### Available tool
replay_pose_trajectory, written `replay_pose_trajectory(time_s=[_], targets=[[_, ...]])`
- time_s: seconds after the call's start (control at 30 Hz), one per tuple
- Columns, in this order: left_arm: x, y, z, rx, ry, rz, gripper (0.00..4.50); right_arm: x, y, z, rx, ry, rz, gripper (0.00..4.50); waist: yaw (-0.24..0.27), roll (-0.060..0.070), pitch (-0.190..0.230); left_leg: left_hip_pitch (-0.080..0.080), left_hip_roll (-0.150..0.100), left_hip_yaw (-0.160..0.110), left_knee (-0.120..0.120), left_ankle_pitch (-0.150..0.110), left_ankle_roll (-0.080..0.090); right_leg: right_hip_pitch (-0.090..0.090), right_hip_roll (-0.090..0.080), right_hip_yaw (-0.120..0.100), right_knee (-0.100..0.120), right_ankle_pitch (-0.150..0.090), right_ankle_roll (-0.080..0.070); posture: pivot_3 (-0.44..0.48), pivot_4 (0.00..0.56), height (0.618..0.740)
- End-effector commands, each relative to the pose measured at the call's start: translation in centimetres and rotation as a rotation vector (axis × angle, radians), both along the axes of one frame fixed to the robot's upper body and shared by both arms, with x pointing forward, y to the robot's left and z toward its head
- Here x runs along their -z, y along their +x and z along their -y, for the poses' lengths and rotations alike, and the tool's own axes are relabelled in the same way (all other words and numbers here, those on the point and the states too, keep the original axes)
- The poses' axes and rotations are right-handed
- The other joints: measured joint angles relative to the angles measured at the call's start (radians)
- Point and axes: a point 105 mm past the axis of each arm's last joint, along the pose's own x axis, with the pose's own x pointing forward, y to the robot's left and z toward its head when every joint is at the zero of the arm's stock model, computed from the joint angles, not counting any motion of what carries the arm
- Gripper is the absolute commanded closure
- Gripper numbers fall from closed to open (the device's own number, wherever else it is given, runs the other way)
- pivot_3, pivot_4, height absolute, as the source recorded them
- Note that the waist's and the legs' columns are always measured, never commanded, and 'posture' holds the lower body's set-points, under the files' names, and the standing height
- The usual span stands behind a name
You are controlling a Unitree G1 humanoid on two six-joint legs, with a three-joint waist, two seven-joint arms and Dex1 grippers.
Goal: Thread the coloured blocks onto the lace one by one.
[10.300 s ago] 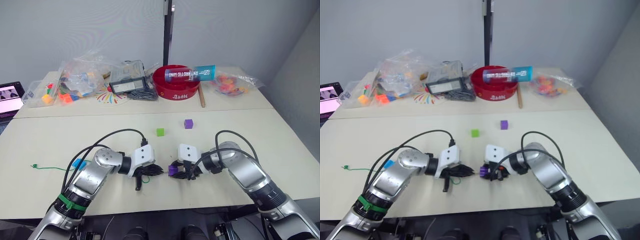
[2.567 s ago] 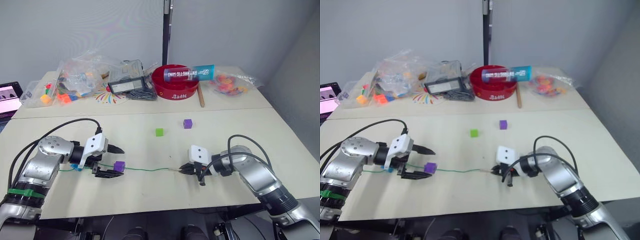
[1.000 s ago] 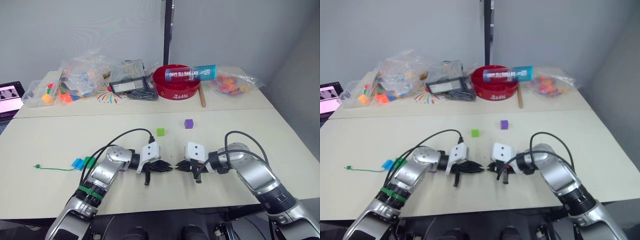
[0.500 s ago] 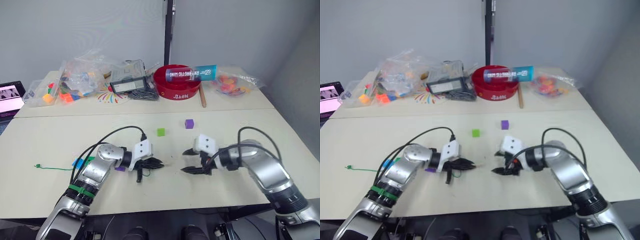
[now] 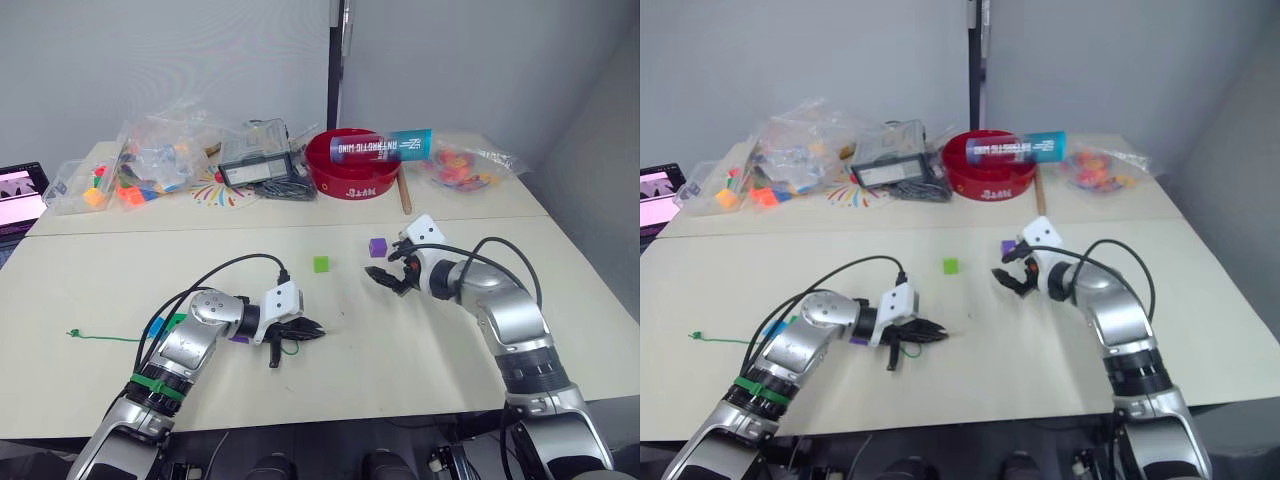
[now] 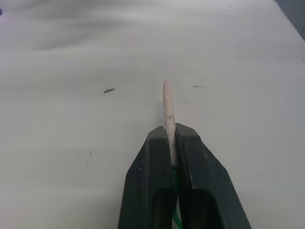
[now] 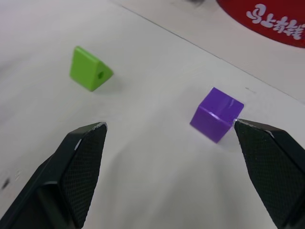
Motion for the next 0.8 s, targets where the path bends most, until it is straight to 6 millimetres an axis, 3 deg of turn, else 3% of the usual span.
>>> replay_pose_trajectory(time_s=[0.03,0.17,0.3,0.6,0.8], targets=[[-1.1,0.1,0.2,0.007,-0.023,0.039,4.50,-2.0,0.4,-0.3,-0.119,-0.105,0.088,0.02,-0.001,0.000,0.000,0.000,0.000,0.000,0.000,0.000,0.000,0.000,0.000,0.000,0.000,0.000,0.000,0.000,0.150,0.740],[-0.9,0.1,0.1,0.008,-0.020,0.039,4.50,-1.8,1.0,-1.1,-0.323,-0.278,0.071,0.02,-0.011,0.000,0.000,0.001,0.001,0.001,-0.001,-0.001,0.001,0.000,0.001,0.000,-0.001,0.000,0.000,0.000,0.150,0.740],[-0.5,-0.2,0.0,0.009,-0.020,0.032,4.50,-1.0,3.5,-1.0,-0.410,-0.506,0.013,0.02,-0.032,0.000,0.000,0.001,0.001,0.002,-0.001,0.000,0.000,0.000,0.001,0.001,-0.001,0.000,0.000,0.000,0.150,0.740],[-0.3,-0.6,-0.1,-0.011,-0.026,0.027,4.50,-1.5,5.4,-2.0,-0.415,-0.647,-0.029,0.02,-0.039,0.000,0.000,0.000,0.001,0.001,-0.003,0.001,-0.002,-0.002,0.000,0.001,-0.001,0.000,0.000,0.000,0.150,0.740],[-0.1,-1.0,-0.1,-0.029,-0.031,0.022,4.50,-0.4,6.0,-2.2,-0.359,-0.715,-0.052,0.02,-0.041,0.001,0.000,0.000,0.001,0.001,-0.003,0.001,-0.003,-0.002,0.000,0.001,0.000,0.000,0.000,0.000,0.150,0.740]])
